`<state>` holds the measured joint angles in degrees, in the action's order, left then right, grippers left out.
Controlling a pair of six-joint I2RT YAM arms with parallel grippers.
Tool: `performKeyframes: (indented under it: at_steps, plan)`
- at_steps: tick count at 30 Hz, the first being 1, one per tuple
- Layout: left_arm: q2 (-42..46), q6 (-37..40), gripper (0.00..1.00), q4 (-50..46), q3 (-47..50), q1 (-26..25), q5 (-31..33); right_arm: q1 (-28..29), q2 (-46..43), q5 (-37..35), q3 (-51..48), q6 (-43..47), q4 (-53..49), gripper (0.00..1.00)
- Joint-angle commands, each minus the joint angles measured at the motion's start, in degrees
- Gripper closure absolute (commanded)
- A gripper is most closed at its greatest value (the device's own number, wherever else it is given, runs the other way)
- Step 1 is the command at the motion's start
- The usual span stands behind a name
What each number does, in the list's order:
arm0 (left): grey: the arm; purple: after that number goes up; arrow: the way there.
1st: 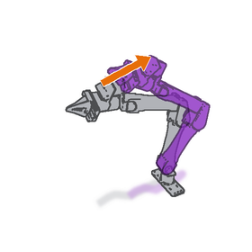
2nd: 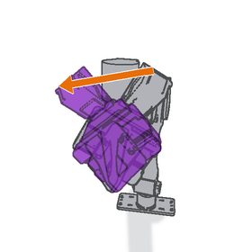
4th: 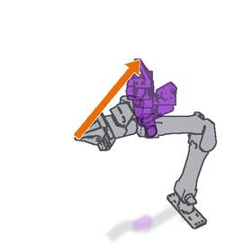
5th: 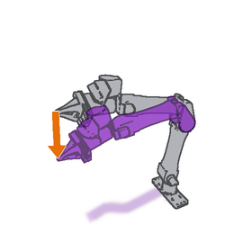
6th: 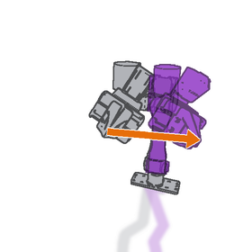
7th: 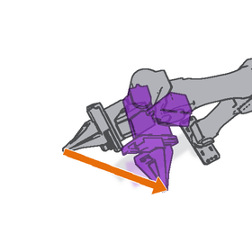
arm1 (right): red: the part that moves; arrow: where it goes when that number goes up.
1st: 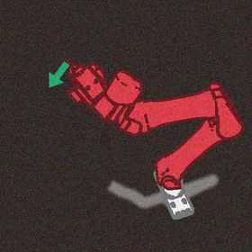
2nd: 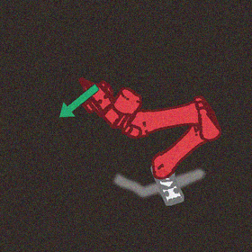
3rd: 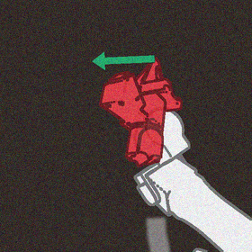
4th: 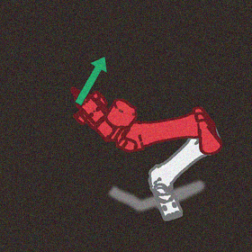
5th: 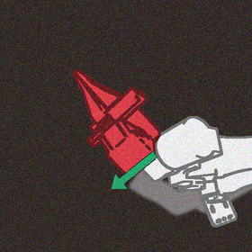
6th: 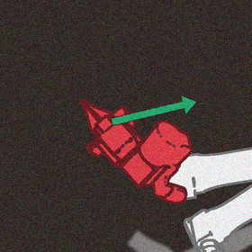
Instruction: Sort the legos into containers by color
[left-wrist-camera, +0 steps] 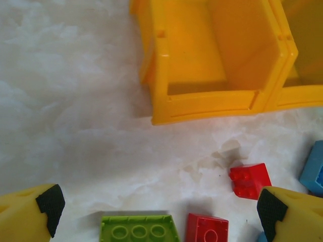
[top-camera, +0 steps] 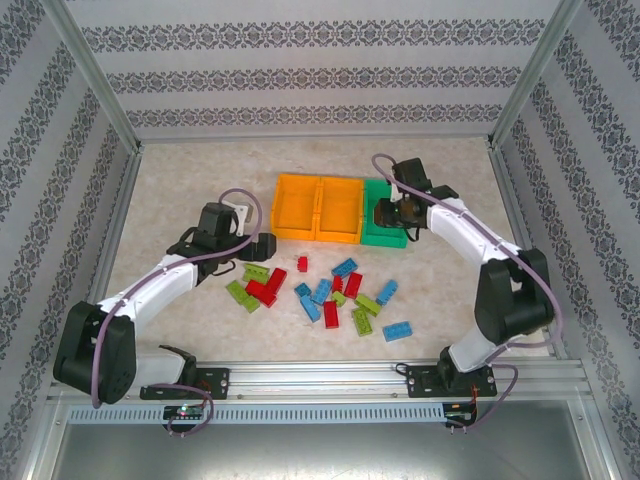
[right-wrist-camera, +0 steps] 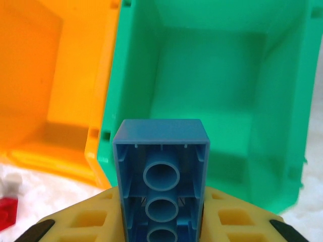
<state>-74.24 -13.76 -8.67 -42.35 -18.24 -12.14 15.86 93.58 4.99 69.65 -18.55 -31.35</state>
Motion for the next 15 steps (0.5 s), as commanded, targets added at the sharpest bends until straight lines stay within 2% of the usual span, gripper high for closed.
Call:
performKeyframes:
  at_steps: [1, 7, 12, 15]
  plan:
    - [-1.83, 0.18, 0.0, -1.98, -2.49, -2.8, 2.29, -0.52, 4.82, -3.43, 3.84, -3.89, -1.8, 0.77]
    - [-6.38, 0.25, 0.0, -3.18, -6.02, -7.3, 2.79, -0.45, 12.13, -6.07, 10.04, -5.1, -5.31, 0.72]
    - [-11.07, -0.79, 0.0, -4.66, -9.66, -10.76, 2.61, -0.47, 16.21, -6.37, 13.04, -5.05, -7.3, 0.64]
    - [-14.25, -1.11, 0.04, -6.5, -11.99, -13.04, 3.05, -0.52, 17.15, -6.84, 13.15, -4.79, -7.32, 0.61]
